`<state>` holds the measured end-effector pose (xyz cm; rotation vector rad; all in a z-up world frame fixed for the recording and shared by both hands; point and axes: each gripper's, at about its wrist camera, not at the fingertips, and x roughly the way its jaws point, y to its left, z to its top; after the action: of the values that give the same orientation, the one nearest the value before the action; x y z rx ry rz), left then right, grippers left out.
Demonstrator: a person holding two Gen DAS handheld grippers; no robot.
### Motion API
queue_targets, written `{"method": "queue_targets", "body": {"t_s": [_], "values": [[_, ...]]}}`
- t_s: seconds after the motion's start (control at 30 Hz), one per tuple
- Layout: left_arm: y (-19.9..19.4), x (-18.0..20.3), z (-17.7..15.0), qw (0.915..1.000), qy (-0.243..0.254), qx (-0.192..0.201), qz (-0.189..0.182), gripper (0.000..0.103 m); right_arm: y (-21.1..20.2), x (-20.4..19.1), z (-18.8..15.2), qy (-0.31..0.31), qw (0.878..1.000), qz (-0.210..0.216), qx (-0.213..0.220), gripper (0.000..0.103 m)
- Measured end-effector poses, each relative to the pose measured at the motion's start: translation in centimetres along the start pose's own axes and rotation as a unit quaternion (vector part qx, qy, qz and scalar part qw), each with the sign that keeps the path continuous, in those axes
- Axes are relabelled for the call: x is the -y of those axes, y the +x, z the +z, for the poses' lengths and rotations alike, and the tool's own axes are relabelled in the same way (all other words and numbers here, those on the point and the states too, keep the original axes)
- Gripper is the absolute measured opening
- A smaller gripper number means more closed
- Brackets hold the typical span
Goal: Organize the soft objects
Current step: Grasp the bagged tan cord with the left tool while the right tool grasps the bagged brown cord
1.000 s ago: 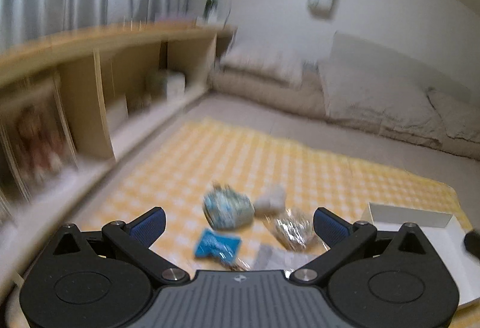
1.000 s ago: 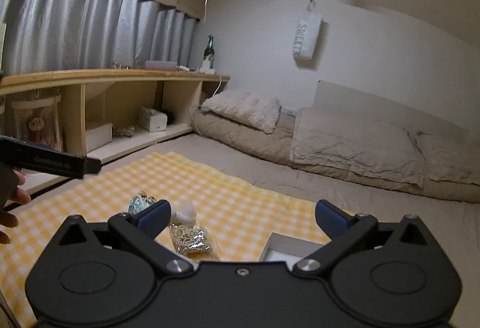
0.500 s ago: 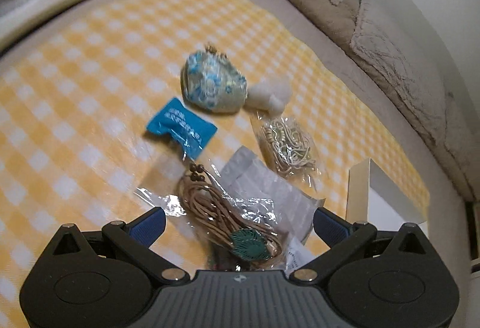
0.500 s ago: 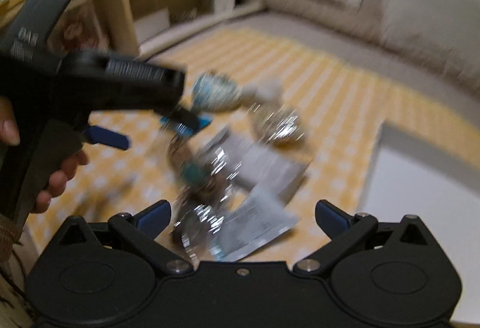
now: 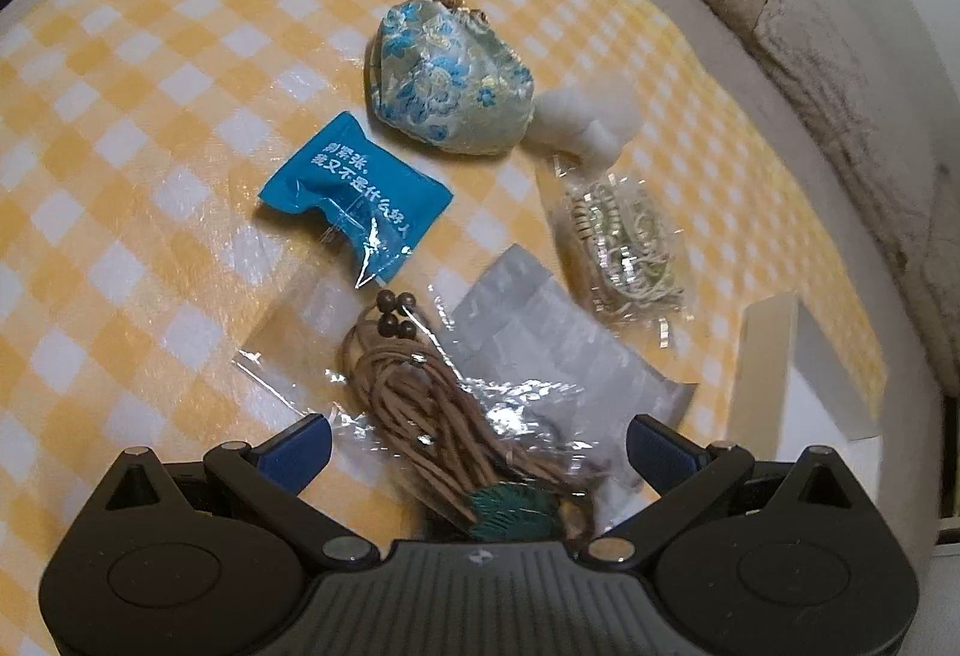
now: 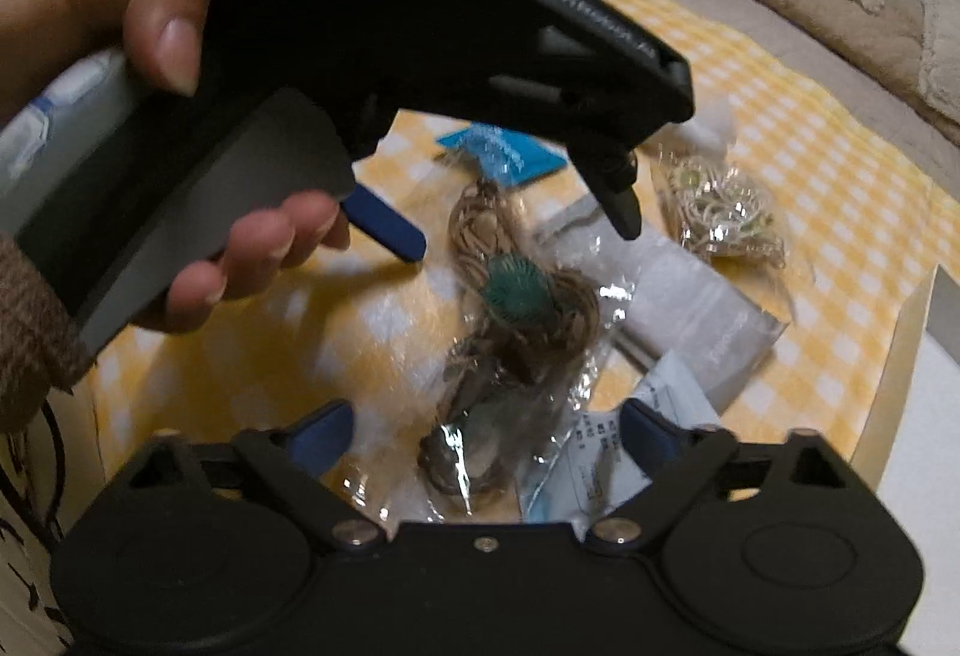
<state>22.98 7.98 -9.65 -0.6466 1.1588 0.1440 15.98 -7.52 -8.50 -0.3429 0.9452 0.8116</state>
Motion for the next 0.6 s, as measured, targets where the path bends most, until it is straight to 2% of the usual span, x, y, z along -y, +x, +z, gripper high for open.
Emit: {"method": "queue_targets", "body": {"t_s": [0.03, 0.13, 0.2, 0.23, 0.27, 0.37, 0.4, 0.57, 0.6], "values": [[0.2, 0.1, 0.0, 1.0000, 0.004, 0.000, 0.002, 0.102, 0.2, 0.2, 0.0, 0.004, 1.000, 0.005, -0.009, 0.075], [0.3, 0.4, -0.1, 0.9995, 0.029, 0.007, -0.001, 0.101, -0.3, 0.4, -0.3, 0.002, 1.000, 0.011, -0.013, 0.071], [0.2, 0.5, -0.3, 0.9987, 0.048, 0.016, -0.007, 0.096, -0.7, 0.4, -0.6, -0.002, 1.000, 0.011, -0.014, 0.065], [0.2, 0.5, -0.4, 0.9981, 0.057, 0.020, -0.010, 0.090, -1.0, 0.5, -0.9, -0.002, 1.000, 0.012, -0.016, 0.061], [0.2, 0.5, -0.6, 0.9977, 0.064, 0.023, -0.007, 0.079, -1.2, 0.6, -1.2, -0.001, 1.000, 0.013, -0.019, 0.053], [0.2, 0.3, -0.9, 0.9957, 0.089, 0.027, -0.003, 0.071, -1.9, 0.6, -2.3, -0.004, 1.000, 0.010, -0.029, 0.039], [0.1, 0.4, -1.1, 0.9946, 0.100, 0.029, -0.003, 0.069, -2.2, 0.6, -2.8, -0.006, 1.000, 0.008, -0.030, 0.037], [-0.1, 0.5, -2.2, 0.9866, 0.160, 0.032, 0.001, 0.043, -3.9, 0.7, -4.7, -0.013, 0.999, 0.000, -0.029, 0.033], [-0.2, 0.6, -2.5, 0.9845, 0.173, 0.029, -0.001, 0.042, -4.2, 0.7, -5.1, -0.015, 0.999, -0.003, -0.028, 0.032]]}}
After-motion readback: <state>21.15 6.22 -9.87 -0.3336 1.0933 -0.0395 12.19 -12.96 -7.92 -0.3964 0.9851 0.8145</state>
